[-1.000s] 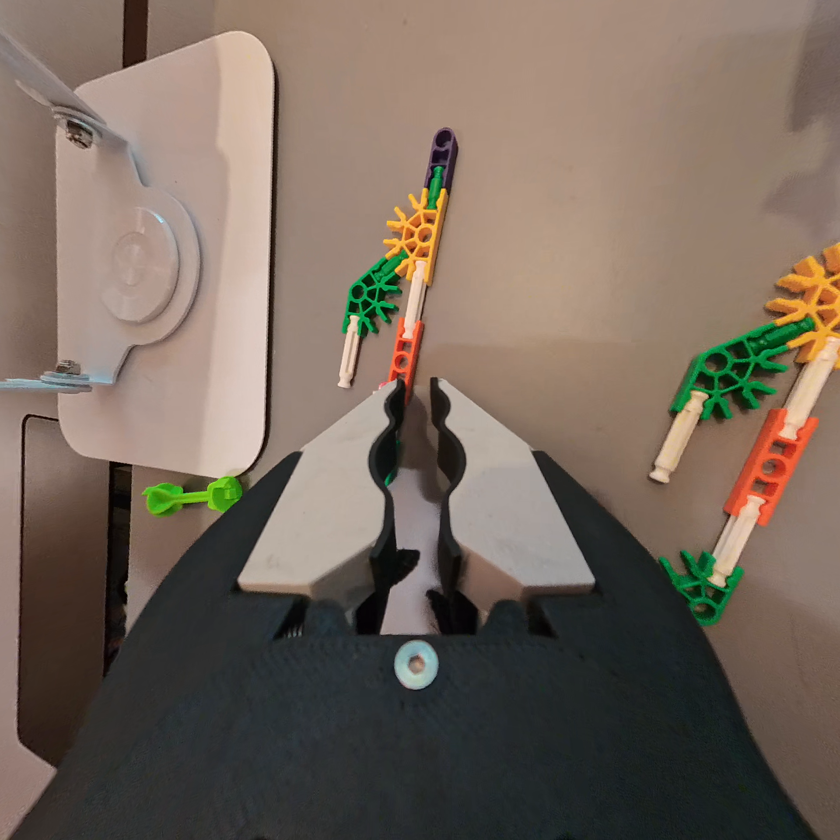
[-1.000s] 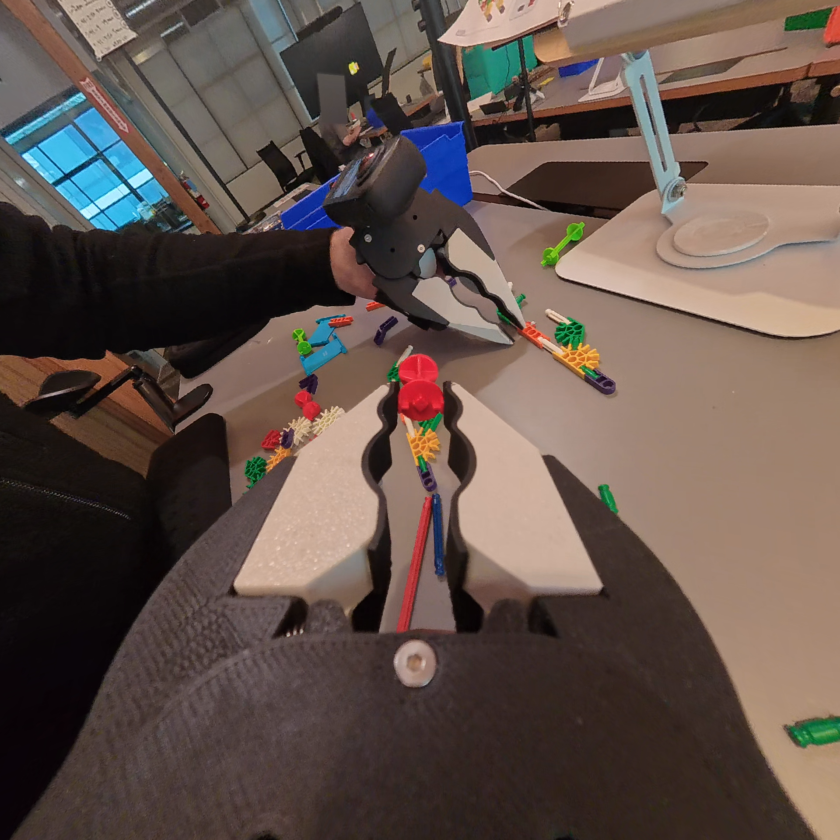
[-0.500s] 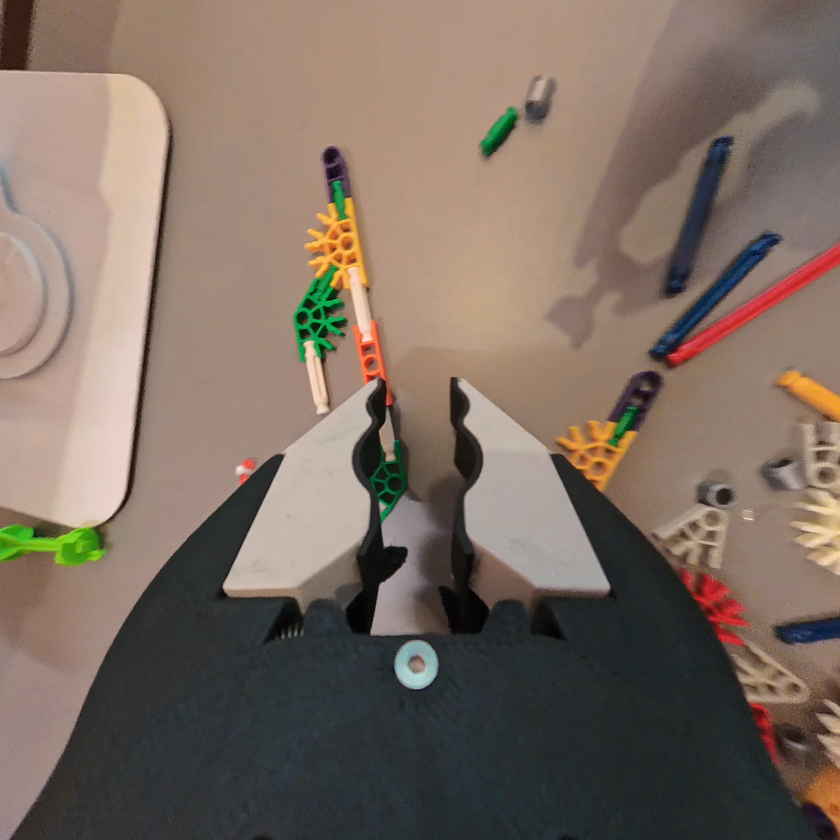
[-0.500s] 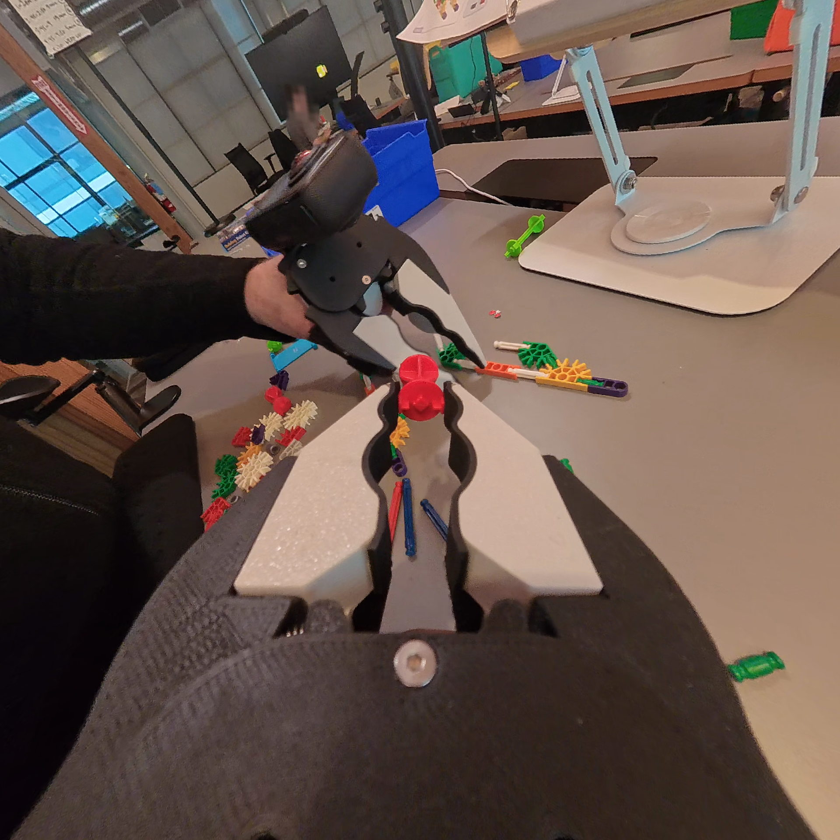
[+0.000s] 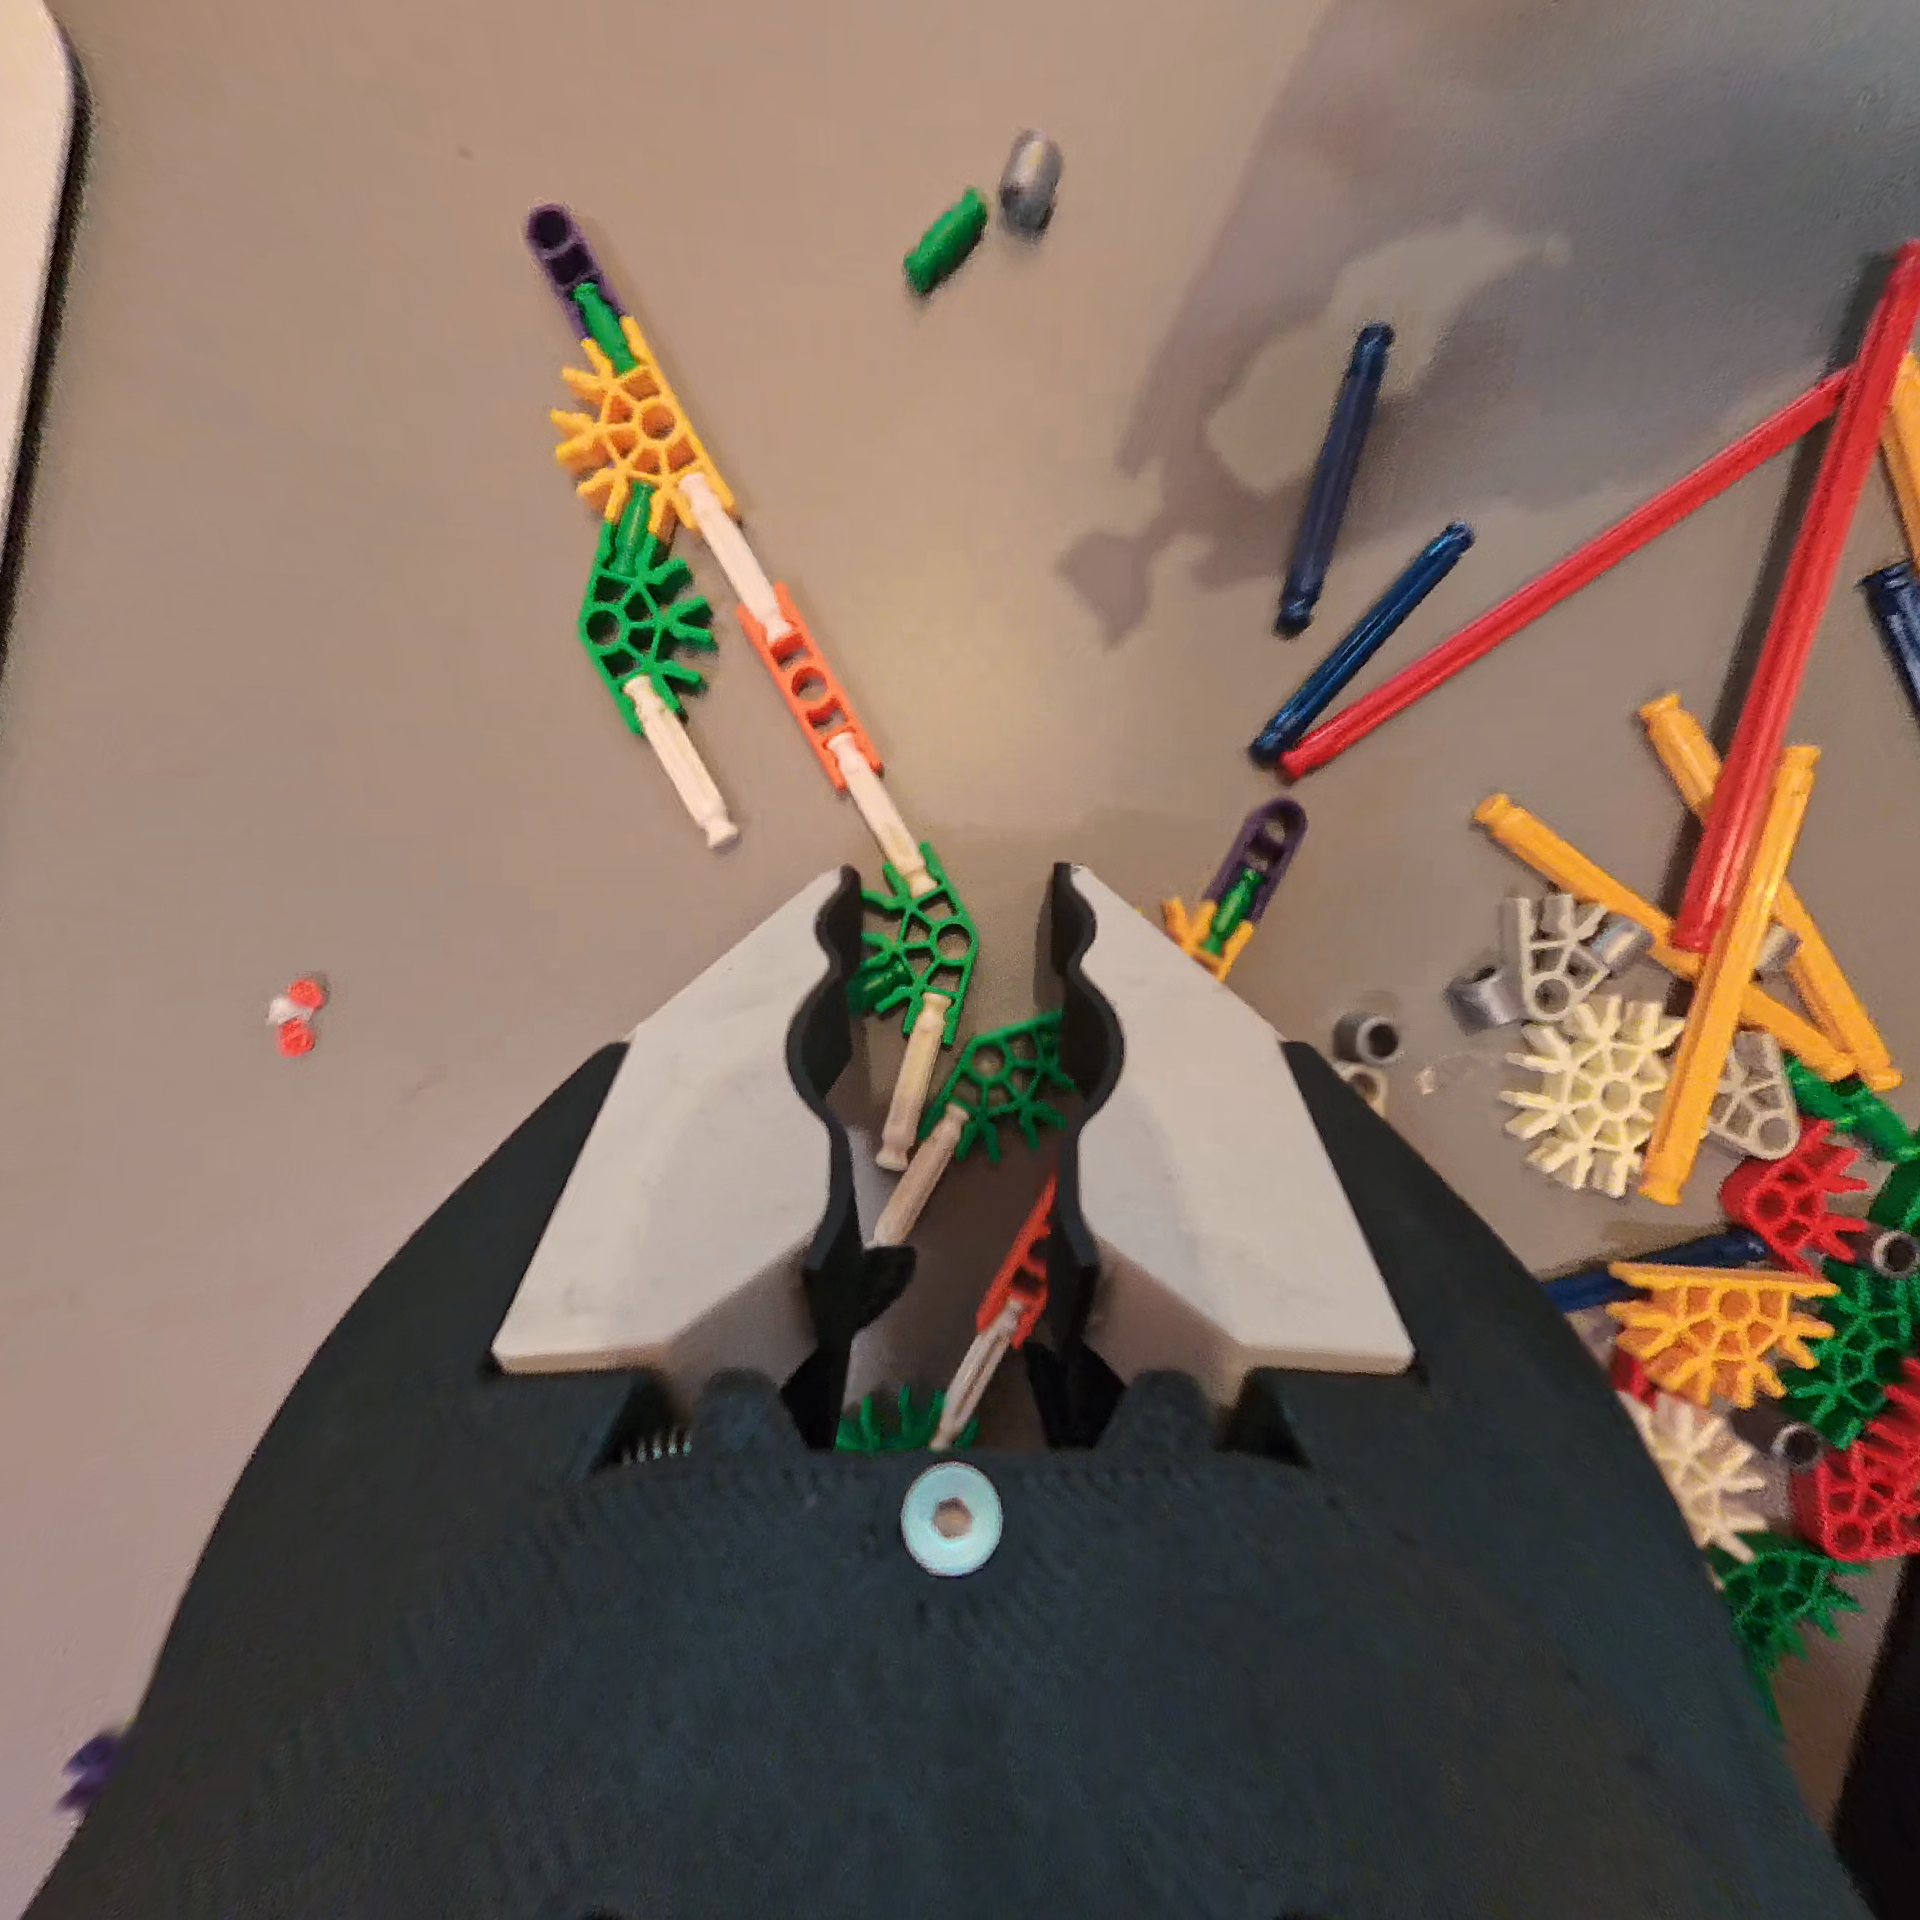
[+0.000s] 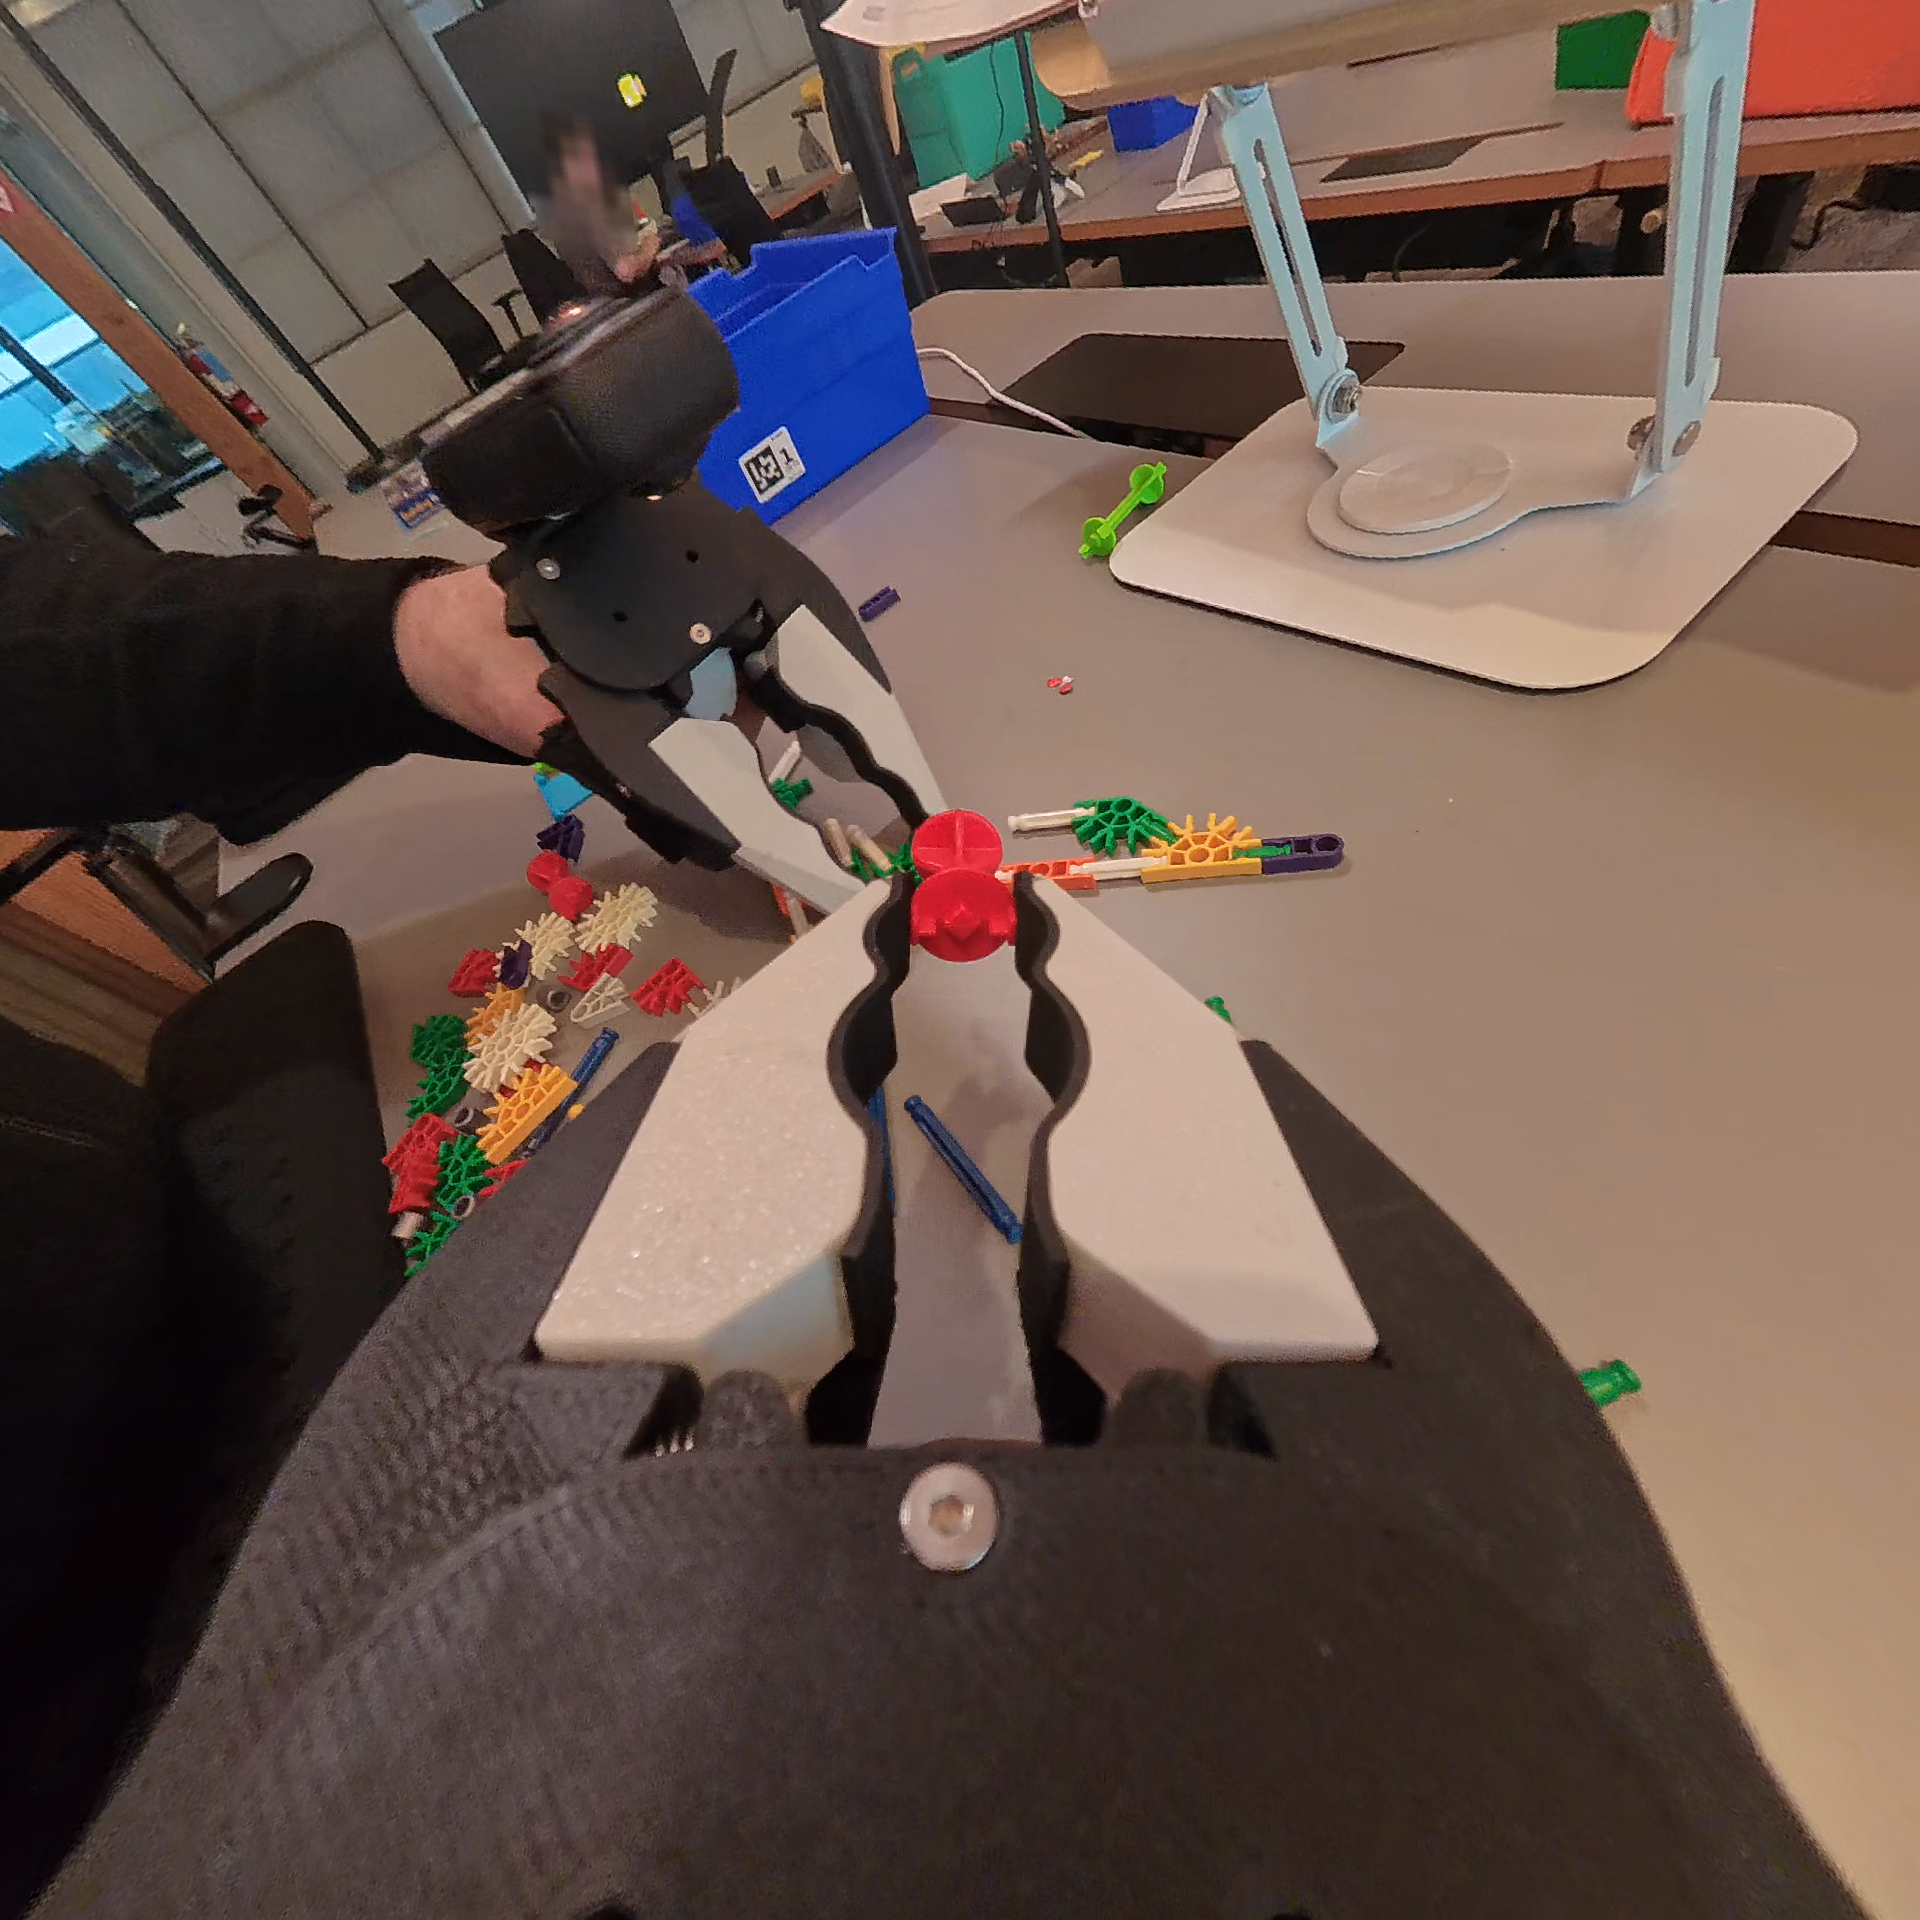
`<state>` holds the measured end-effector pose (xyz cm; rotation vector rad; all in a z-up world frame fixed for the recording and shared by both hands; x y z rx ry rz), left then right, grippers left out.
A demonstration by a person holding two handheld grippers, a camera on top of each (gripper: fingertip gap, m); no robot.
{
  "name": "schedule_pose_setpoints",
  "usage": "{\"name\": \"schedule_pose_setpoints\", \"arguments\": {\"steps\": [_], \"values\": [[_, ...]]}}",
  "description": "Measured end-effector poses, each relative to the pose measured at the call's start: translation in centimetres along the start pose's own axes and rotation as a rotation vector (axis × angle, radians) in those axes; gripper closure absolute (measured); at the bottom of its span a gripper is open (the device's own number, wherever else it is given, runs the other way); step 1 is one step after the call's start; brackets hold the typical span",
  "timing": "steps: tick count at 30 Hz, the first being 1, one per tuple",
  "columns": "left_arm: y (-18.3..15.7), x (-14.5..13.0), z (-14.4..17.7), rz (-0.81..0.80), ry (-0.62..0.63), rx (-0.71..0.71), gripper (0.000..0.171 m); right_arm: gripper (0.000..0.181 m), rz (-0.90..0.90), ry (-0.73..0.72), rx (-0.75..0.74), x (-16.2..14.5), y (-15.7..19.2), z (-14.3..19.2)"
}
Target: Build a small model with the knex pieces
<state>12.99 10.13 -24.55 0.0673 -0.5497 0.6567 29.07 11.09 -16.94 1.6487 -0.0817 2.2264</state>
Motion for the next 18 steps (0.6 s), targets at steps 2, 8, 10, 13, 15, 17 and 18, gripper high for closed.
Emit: {"name": "schedule_pose_setpoints", "arguments": {"steps": [2, 8, 10, 13, 15, 17, 18], "values": [[-0.9, 0.4, -0.3, 0.004, -0.011, -0.040, 0.137, 0.164, 0.019, 0.021, -0.011, 0.0, 0.0, -0.2], [-2.2, 1.5, 0.3, 0.021, -0.102, -0.117, 0.135, 0.164, 0.070, 0.073, -0.039, 0.2, -0.3, -0.4], [-1.5, 1.1, 0.9, 0.021, -0.115, -0.072, 0.136, 0.164, 0.086, 0.095, -0.057, 0.2, -0.6, -0.5], [-1.0, 0.6, 1.7, 0.043, -0.142, -0.038, 0.138, 0.164, 0.139, 0.147, -0.089, 0.1, -1.0, -0.8], [-1.3, 0.2, 1.9, 0.048, -0.150, -0.037, 0.139, 0.164, 0.203, 0.208, -0.109, -0.2, -1.3, -1.2], [-1.9, -0.1, 2.0, 0.023, -0.154, -0.023, 0.141, 0.164, 0.270, 0.273, -0.132, -0.4, -1.7, -1.7], [-2.3, -0.2, 1.9, 0.007, -0.151, -0.016, 0.141, 0.164, 0.300, 0.300, -0.125, -0.5, -1.7, -2.1]]}}
Point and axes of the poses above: each gripper's, where its closed fingertips meet, z back along the fingers, x out of its top, y = z × x across the jaws, the point moved 5 cm from there along z, back along the fingers, and after that the axes turned 10 degrees about z, right-handed, at the moved point
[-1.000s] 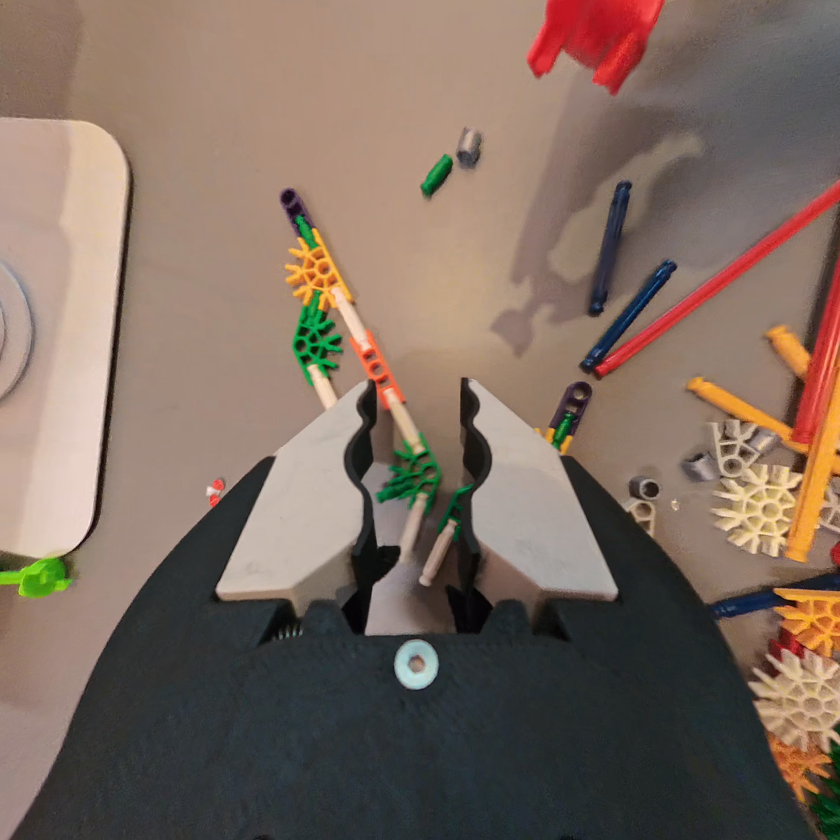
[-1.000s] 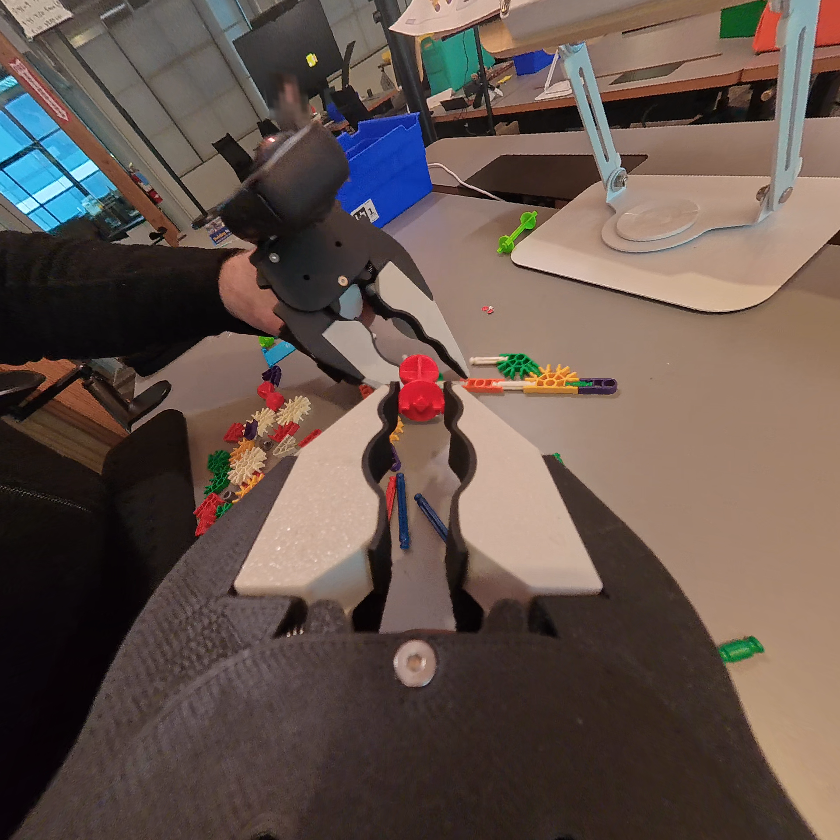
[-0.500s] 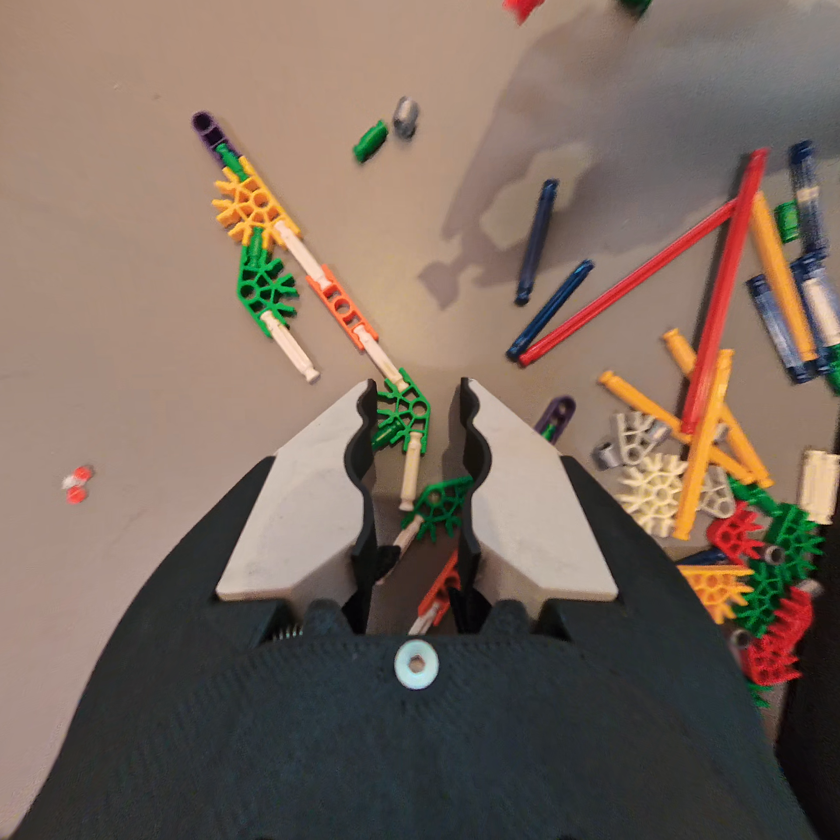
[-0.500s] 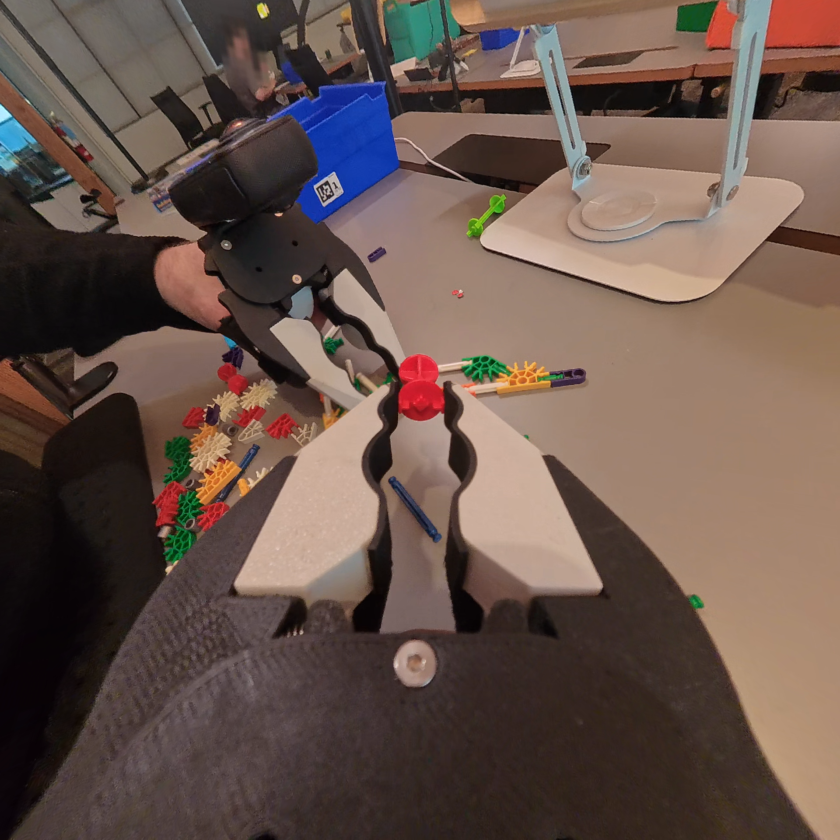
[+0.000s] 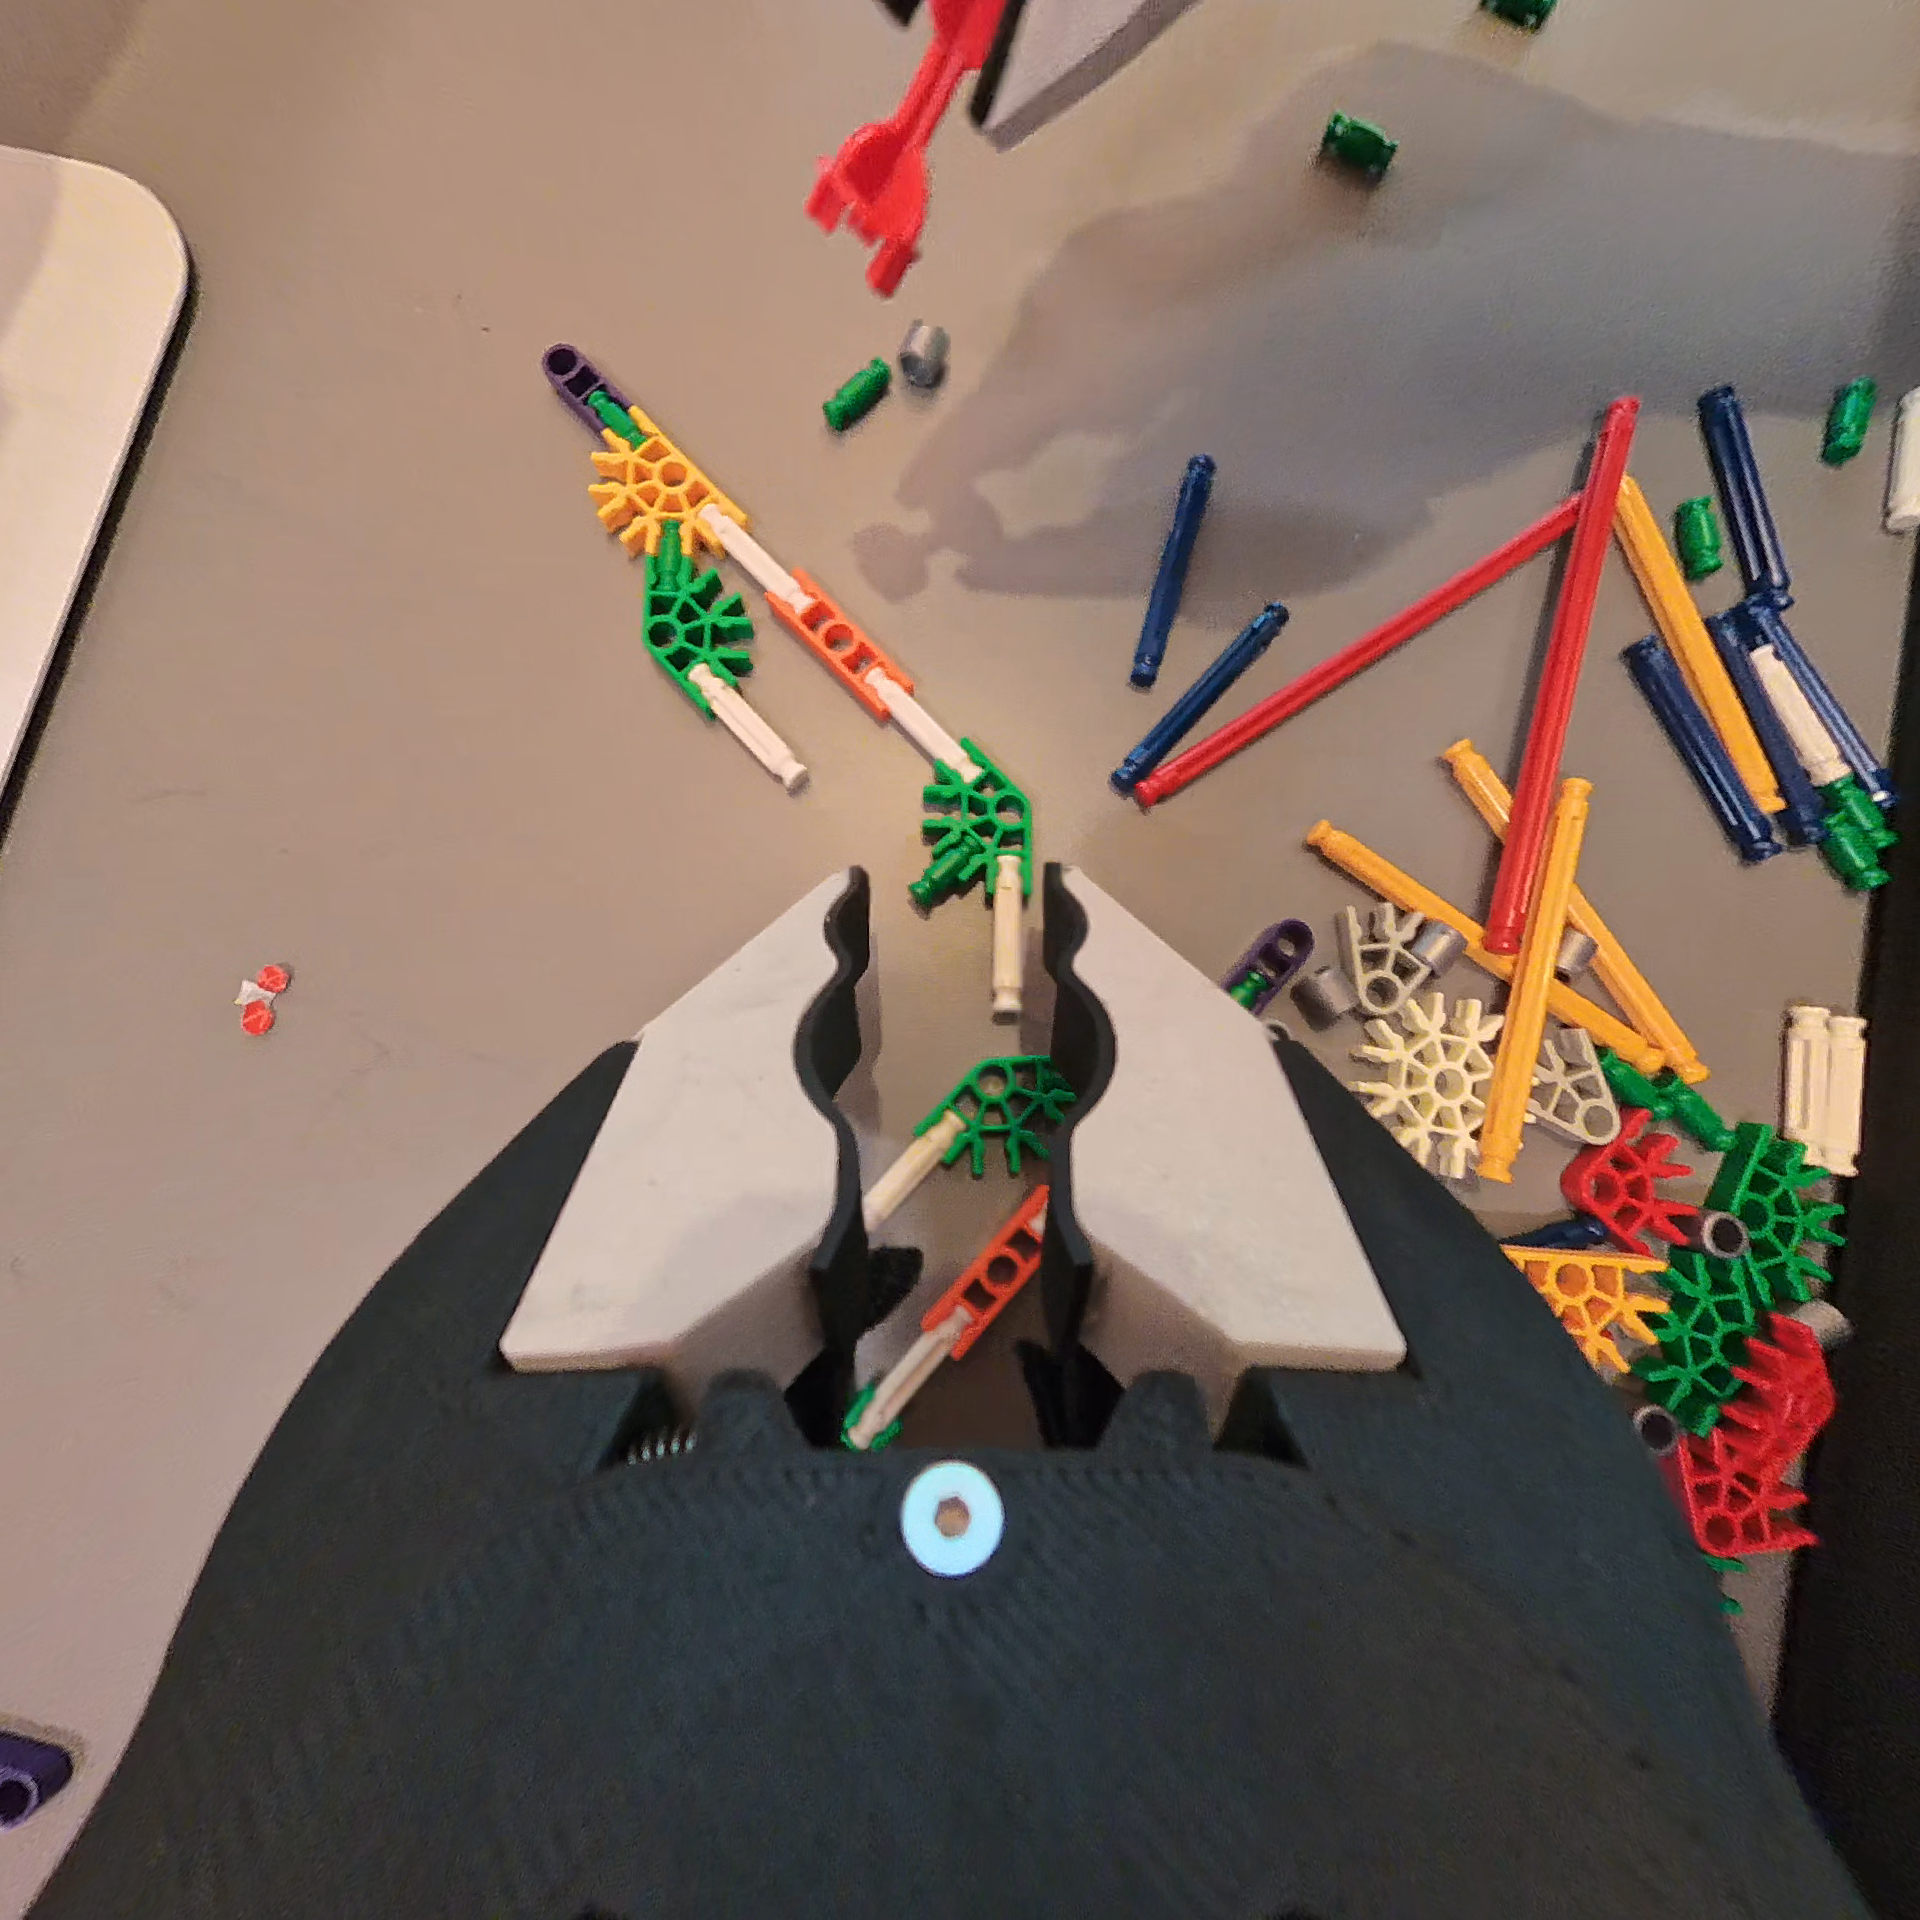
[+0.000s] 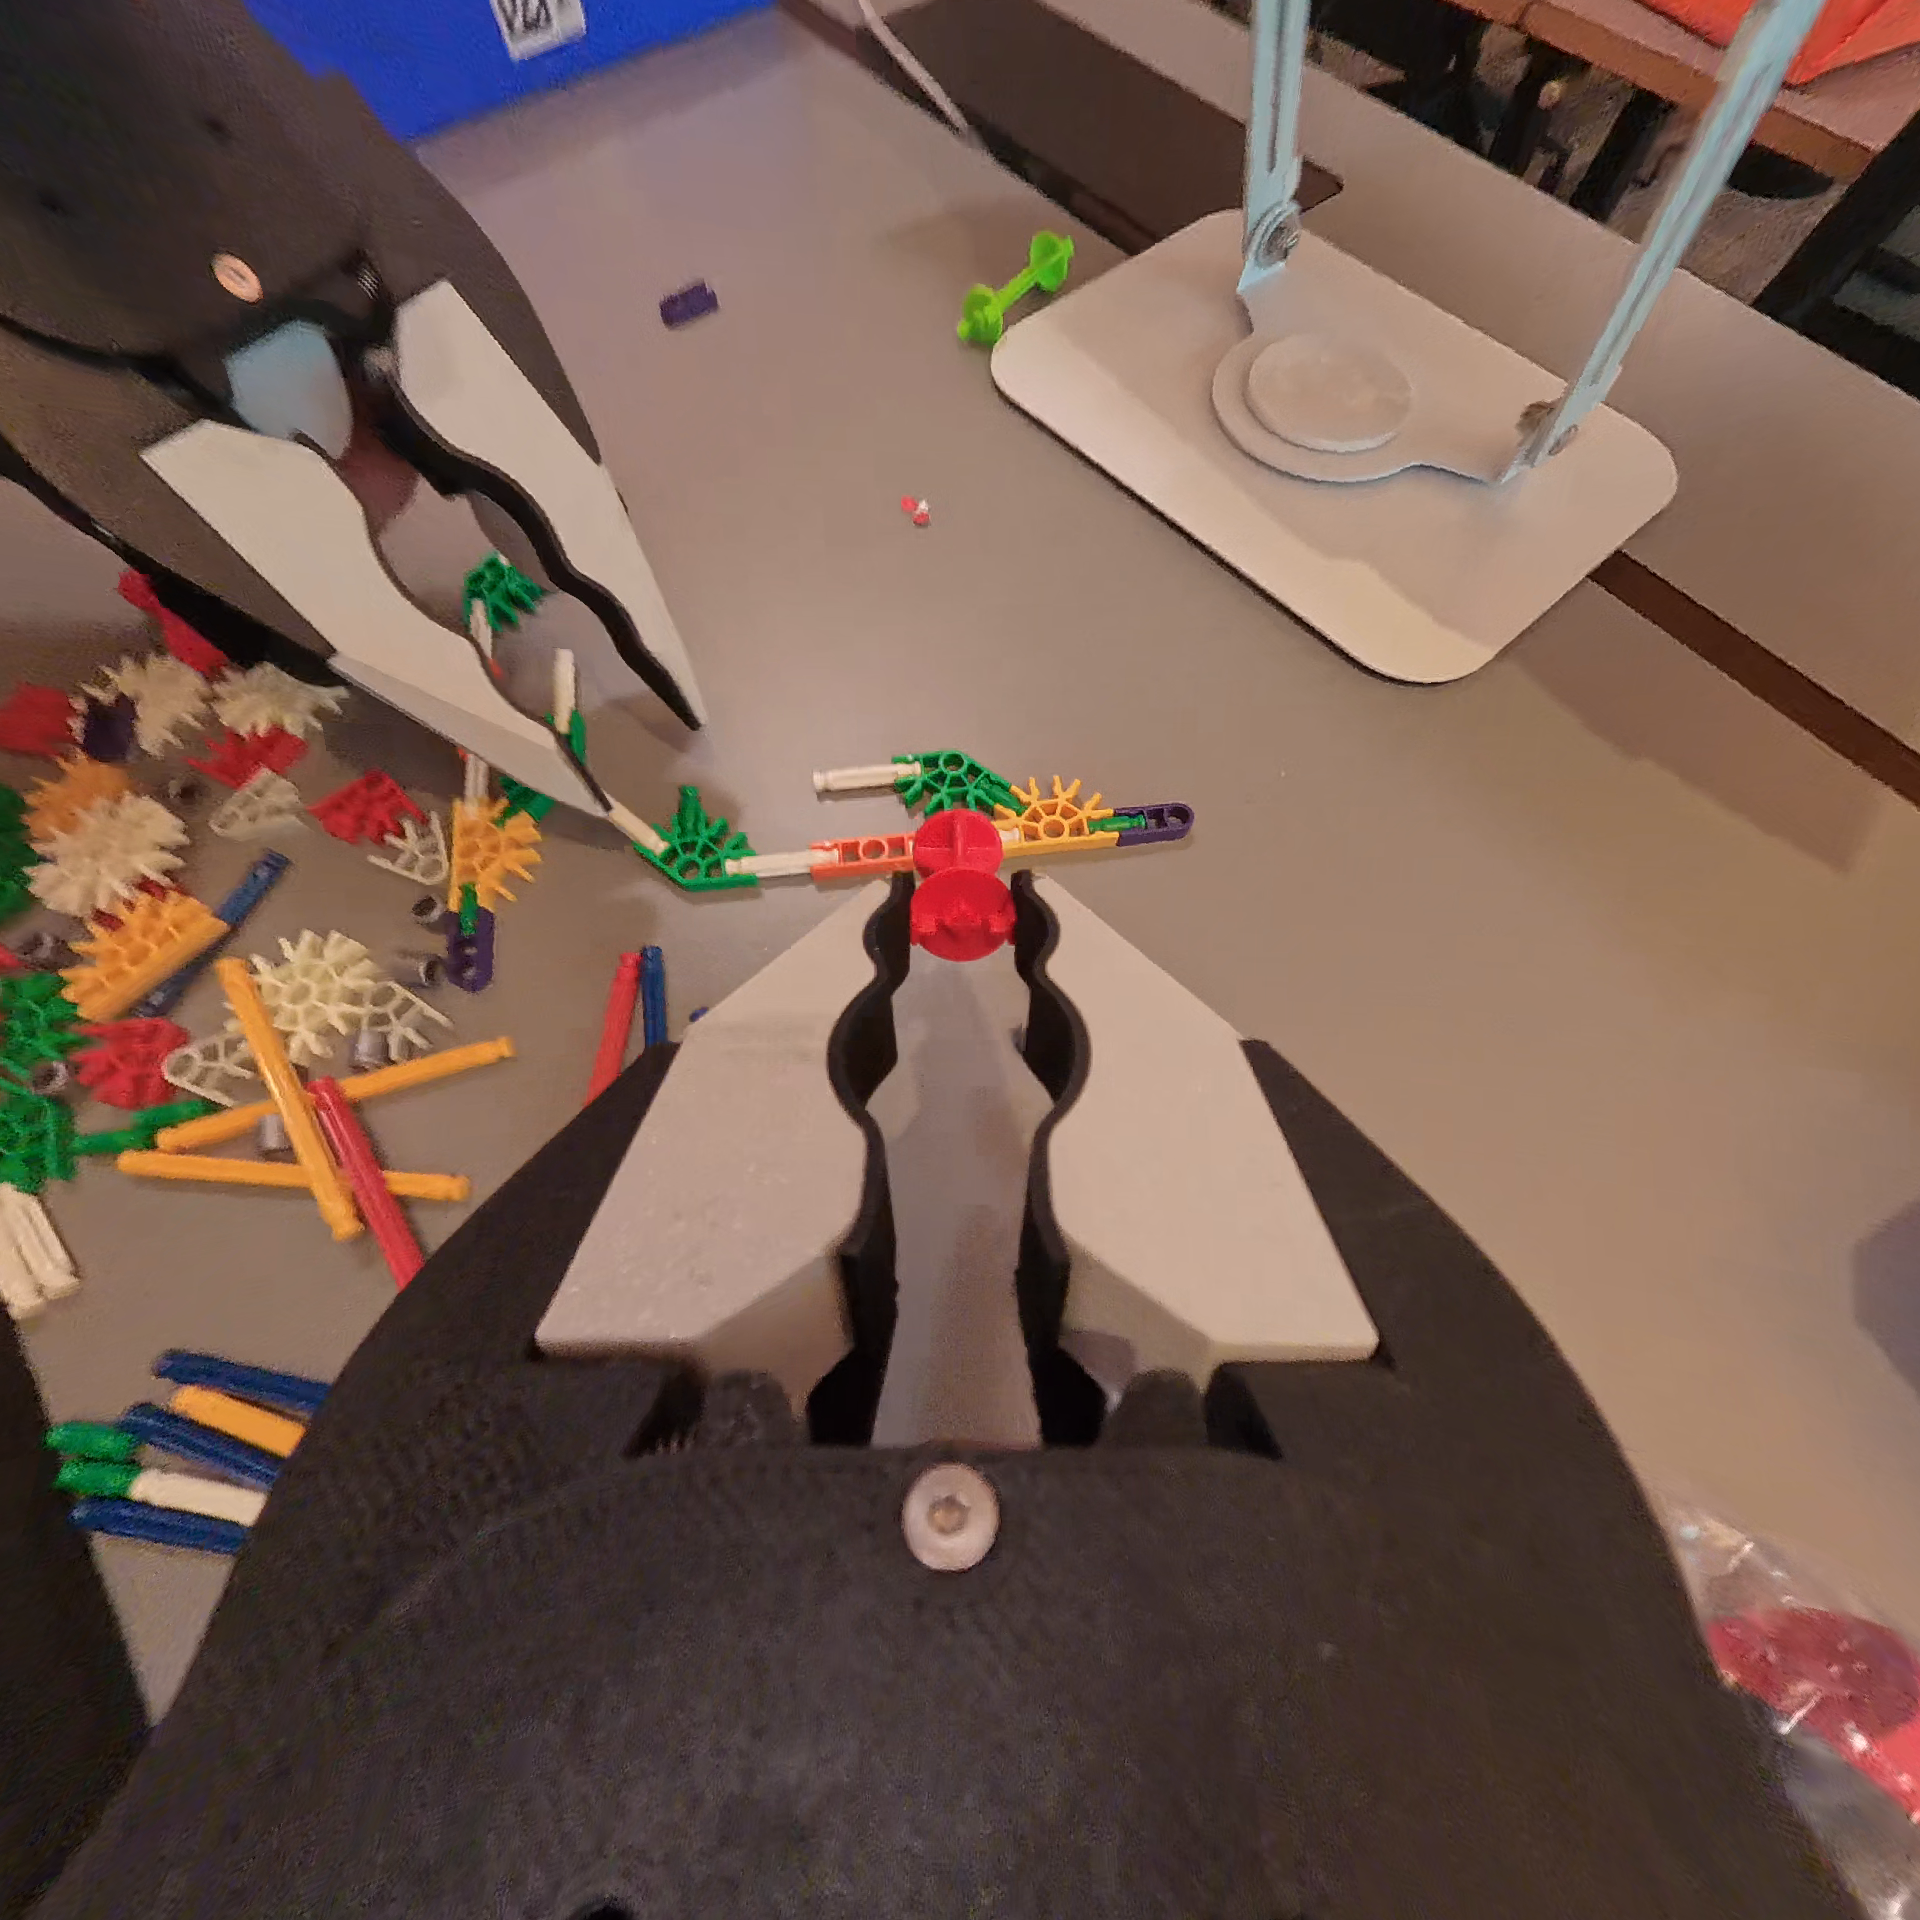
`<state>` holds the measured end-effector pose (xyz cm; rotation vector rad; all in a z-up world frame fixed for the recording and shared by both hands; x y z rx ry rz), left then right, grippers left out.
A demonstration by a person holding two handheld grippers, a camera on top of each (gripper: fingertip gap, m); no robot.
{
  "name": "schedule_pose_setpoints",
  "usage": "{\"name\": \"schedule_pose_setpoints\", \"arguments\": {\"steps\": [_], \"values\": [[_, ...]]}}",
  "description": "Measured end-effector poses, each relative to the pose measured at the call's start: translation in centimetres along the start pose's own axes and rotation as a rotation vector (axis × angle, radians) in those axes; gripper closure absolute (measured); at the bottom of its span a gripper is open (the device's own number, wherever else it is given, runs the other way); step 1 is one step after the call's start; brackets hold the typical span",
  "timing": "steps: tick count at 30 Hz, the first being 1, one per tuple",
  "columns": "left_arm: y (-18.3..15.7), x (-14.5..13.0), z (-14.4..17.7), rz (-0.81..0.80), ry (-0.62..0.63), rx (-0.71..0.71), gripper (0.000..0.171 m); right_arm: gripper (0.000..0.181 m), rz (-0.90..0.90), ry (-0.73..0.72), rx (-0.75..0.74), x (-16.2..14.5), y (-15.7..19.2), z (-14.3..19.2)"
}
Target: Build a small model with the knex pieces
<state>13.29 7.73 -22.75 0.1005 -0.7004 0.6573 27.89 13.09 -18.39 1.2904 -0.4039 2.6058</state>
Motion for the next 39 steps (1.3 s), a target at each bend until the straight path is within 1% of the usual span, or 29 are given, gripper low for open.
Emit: {"name": "schedule_pose_setpoints", "arguments": {"steps": [3, 8, 11, 14, 16, 18, 24, 33, 39], "values": [[-0.9, -0.4, -0.3, -0.056, -0.003, 0.024, 0.141, 0.164, 0.080, 0.036, 0.018, 0.3, 0.1, -1.0], [-2.0, -0.5, -0.9, -0.101, -0.026, 0.023, 0.143, 0.164, 0.143, 0.108, 0.048, 0.4, 0.0, -2.5], [-2.3, -0.4, -1.2, -0.140, -0.039, 0.048, 0.145, 0.164, 0.185, 0.186, 0.061, 0.3, 0.1, -3.4], [-2.5, 0.0, -1.5, -0.167, -0.045, 0.063, 0.145, 0.164, 0.155, 0.238, 0.103, 0.3, 0.3, -4.3], [-2.5, -0.1, -1.9, -0.189, -0.023, 0.079, 0.145, 0.164, 0.135, 0.265, 0.148, 0.4, 0.8, -4.7], [-2.8, -0.4, -2.3, -0.186, 0.000, 0.062, 0.145, 0.164, 0.114, 0.286, 0.181, 0.5, 1.2, -5.0], [-3.0, -0.6, -2.5, -0.171, -0.024, 0.048, 0.143, 0.164, 0.100, 0.358, 0.190, 0.5, 1.3, -5.7], [-3.0, -0.6, -2.5, -0.181, -0.044, 0.032, 0.143, 0.164, 0.136, 0.437, 0.240, 0.7, 1.6, -6.3], [-3.0, -0.6, -2.6, -0.187, -0.048, 0.021, 0.142, 0.164, 0.152, 0.548, 0.251, 1.1, 1.6, -6.9]]}}
Point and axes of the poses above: each gripper's, where its closed fingertips meet, z back along the fingers, x out of its top, y = z × x across the jaws, the point moved 5 cm from there along z, back along the fingers, and after that the axes turned 10 degrees about z, right-handed, at the moved point
